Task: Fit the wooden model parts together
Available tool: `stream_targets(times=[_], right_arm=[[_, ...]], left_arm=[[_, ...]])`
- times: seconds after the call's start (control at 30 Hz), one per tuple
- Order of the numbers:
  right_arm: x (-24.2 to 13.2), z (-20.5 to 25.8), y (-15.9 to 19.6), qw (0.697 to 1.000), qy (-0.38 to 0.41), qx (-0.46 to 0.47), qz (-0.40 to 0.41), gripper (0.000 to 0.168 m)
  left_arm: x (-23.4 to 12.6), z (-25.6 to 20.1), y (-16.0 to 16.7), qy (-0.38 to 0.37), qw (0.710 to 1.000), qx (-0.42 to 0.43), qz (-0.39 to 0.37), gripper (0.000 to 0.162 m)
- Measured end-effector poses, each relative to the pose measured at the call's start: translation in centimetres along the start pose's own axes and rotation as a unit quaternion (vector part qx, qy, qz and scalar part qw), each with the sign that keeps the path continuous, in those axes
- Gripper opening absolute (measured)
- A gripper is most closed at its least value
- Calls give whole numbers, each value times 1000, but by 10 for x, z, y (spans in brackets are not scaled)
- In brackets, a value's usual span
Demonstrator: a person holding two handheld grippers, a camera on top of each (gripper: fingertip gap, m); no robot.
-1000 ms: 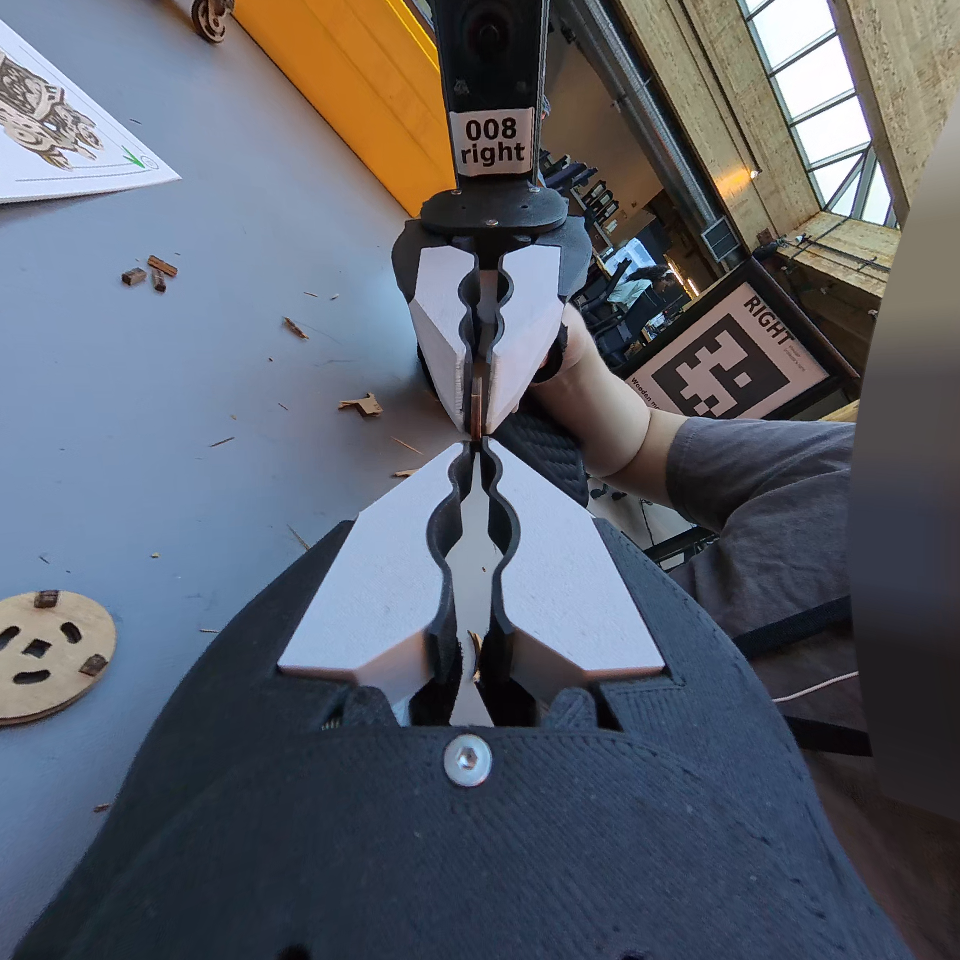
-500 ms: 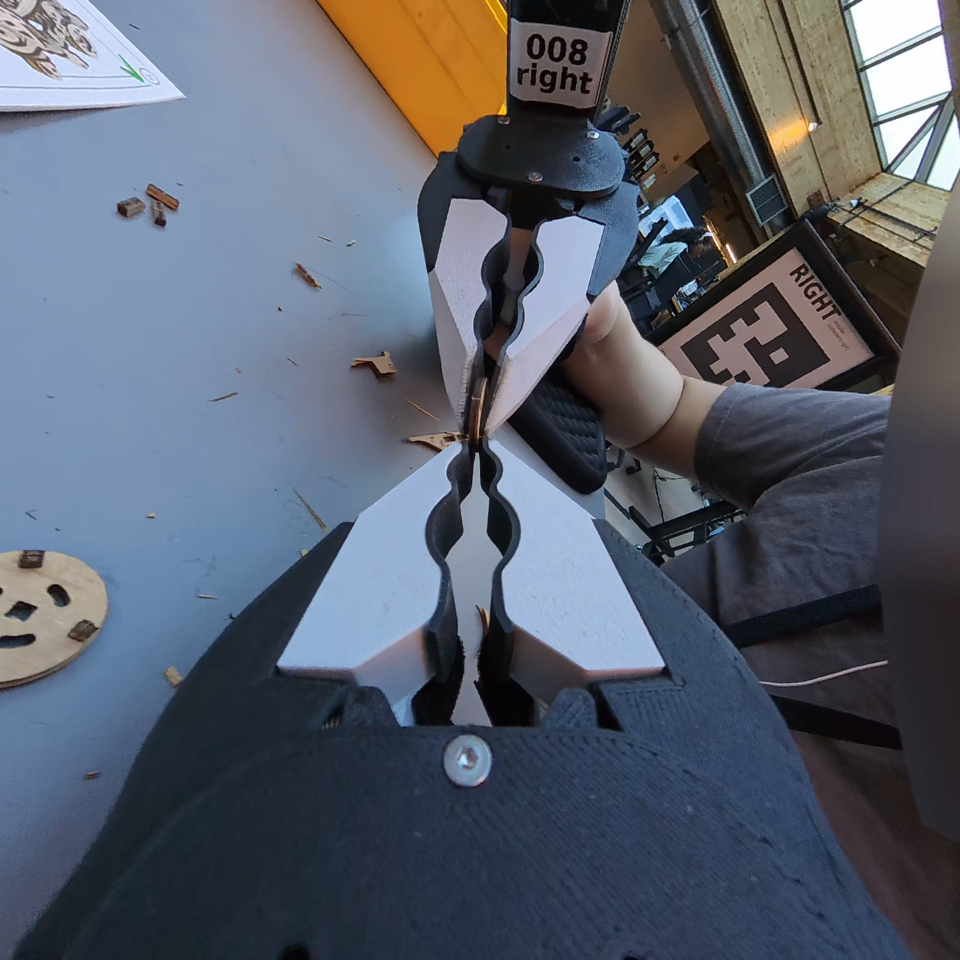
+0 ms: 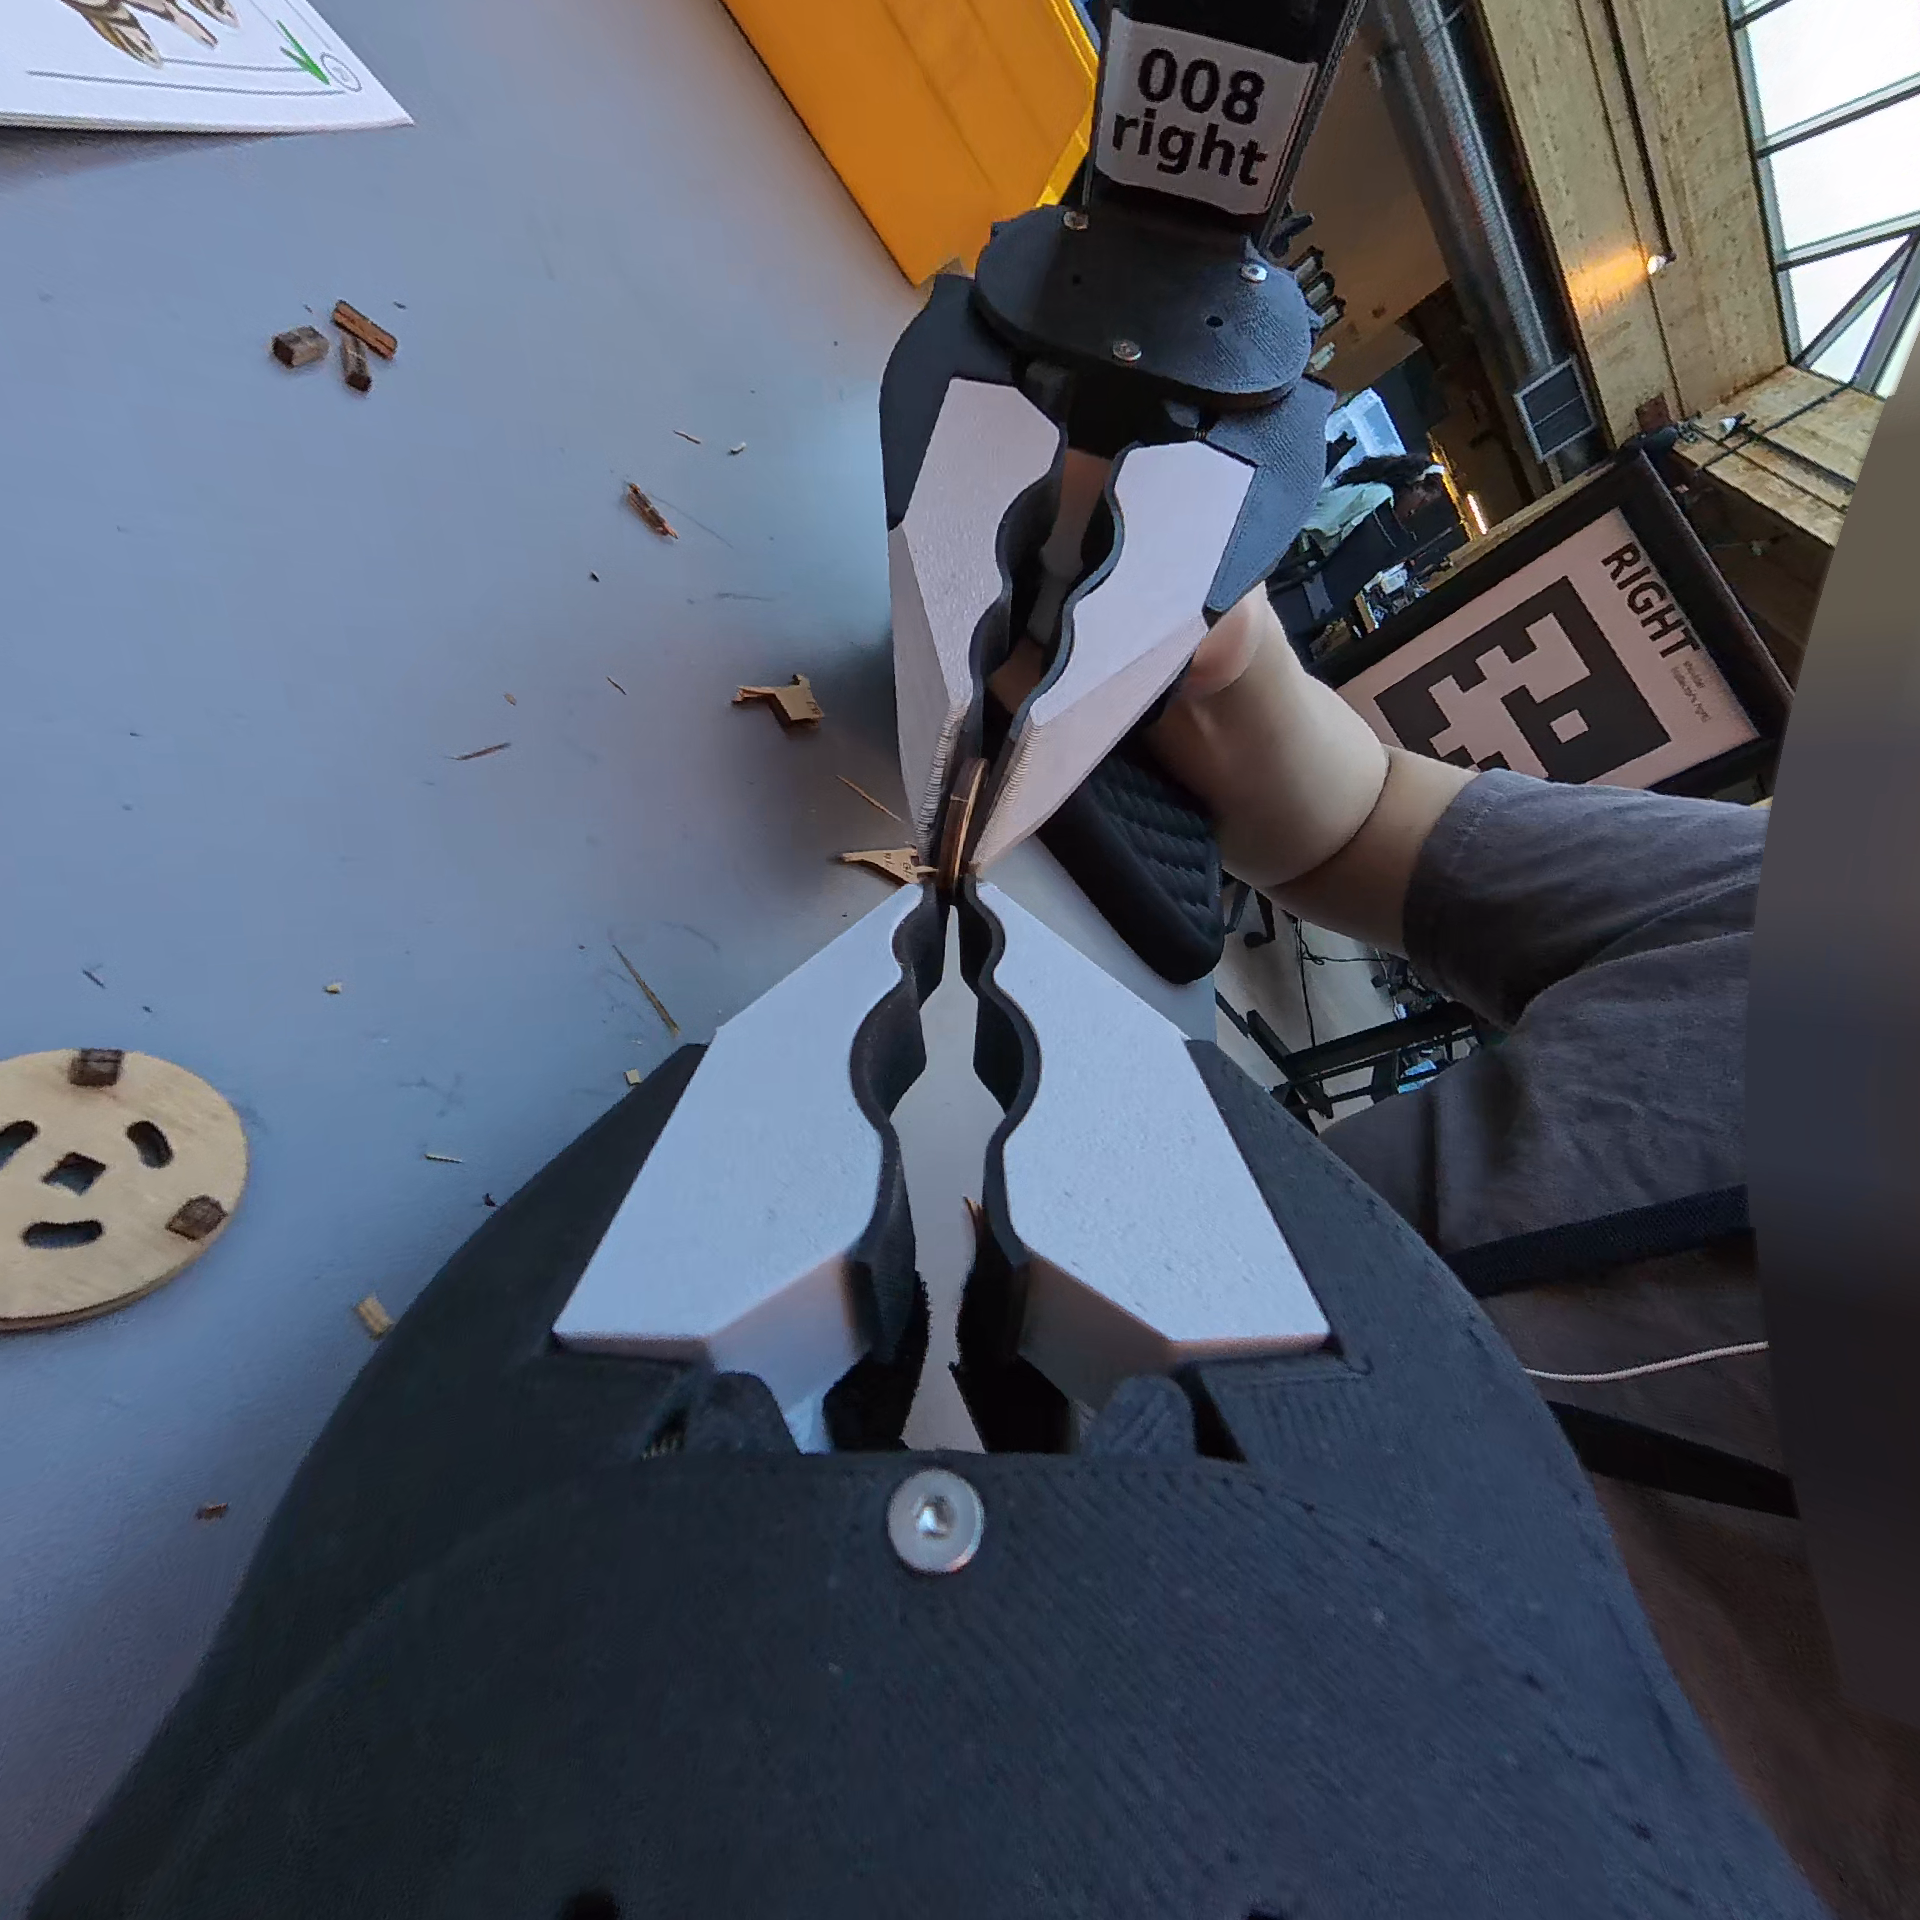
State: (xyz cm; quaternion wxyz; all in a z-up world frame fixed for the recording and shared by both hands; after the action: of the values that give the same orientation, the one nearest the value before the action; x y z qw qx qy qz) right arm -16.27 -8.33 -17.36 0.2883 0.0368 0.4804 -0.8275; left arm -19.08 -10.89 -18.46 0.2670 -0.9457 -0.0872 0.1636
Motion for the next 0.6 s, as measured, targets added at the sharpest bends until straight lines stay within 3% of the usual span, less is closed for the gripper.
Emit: stream_targets(times=[0.13, 0.23, 0.33, 0.5, 0.6], right_arm=[[0, 0, 0, 1000, 5, -8, 1, 1], [-7, 3, -9, 998, -42, 31, -39, 1], [-12, 3, -17, 996, -36, 32, -76, 1], [-15, 7, -26, 990, -48, 46, -122, 1], [-12, 10, -28, 990, -43, 34, -130, 1]], left_arm=[[0, 1, 0, 0, 1000, -1, 1, 1], [-3, -7, -8, 32, 999, 14, -25, 1], [-8, -12, -13, 63, 997, 13, -51, 0], [-7, -16, -23, 64, 993, 27, -93, 17], [-7, -20, -25, 69, 990, 40, -113, 0]])
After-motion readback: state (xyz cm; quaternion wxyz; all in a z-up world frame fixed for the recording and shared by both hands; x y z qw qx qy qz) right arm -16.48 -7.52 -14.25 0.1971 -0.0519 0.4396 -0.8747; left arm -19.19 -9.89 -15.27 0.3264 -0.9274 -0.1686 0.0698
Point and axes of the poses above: each gripper's, where its closed fingertips meet, x out along the fingers, y out of its underside, z = x × y across the jaws, the point moved 3 cm from there along -x, back along the fingers, and after that the axes turned 6 degrees about -x, right-handed, at the moved point
